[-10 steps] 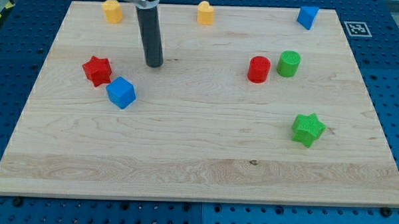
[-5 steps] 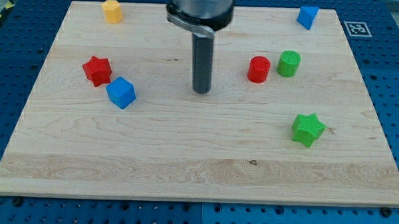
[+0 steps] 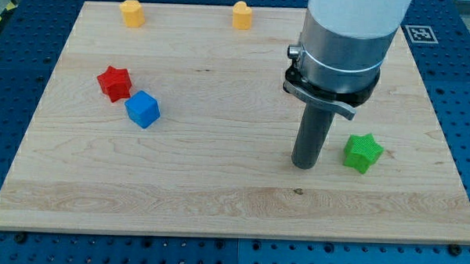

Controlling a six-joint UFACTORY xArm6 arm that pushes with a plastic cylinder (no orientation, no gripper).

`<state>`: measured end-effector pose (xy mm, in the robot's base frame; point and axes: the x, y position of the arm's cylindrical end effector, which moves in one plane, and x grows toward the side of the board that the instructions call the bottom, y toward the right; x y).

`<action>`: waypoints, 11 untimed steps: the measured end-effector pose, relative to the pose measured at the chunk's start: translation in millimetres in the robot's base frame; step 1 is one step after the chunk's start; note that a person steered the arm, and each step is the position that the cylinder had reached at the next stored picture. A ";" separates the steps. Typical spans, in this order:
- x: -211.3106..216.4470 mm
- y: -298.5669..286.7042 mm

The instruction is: Move the green star to the right center of the board

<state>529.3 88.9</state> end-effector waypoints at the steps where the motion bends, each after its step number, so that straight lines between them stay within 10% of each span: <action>1: 0.0 0.0; 8: 12.6 103.5; 11: 13.1 61.4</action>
<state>542.4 150.3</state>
